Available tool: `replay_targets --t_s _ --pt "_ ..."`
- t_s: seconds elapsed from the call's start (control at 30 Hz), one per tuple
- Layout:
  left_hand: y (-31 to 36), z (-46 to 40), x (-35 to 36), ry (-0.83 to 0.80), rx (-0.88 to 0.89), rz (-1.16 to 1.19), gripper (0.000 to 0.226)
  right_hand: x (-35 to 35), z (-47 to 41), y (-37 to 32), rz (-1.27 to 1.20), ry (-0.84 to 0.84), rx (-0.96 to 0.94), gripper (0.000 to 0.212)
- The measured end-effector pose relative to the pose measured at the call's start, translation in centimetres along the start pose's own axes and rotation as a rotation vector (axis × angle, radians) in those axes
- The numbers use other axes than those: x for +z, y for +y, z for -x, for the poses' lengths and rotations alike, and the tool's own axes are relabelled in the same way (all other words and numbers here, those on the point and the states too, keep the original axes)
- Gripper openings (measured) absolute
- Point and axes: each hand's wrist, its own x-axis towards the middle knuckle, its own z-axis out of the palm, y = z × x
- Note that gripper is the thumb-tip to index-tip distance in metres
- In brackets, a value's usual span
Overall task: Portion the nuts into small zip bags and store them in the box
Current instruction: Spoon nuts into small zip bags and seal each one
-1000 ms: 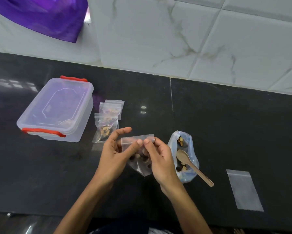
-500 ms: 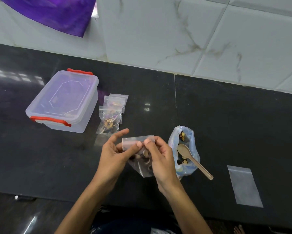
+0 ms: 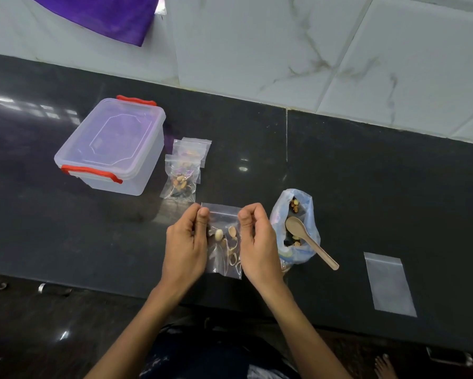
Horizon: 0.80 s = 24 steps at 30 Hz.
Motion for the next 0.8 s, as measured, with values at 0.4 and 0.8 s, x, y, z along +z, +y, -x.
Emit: replay_targets --t_s 0.4,0.8 --pt "-0.8 -0.4 -2.0 0.068 0.270 -0.062 0.041 -1.2 -1.0 -0.8 0.051 0.001 -0.300 0.021" --pt "-3.2 -2.1 -4.9 0.192 0.112 -0.038 0.035 4.7 -2.8 -1.0 -0.028 0.008 -0.276 0.022"
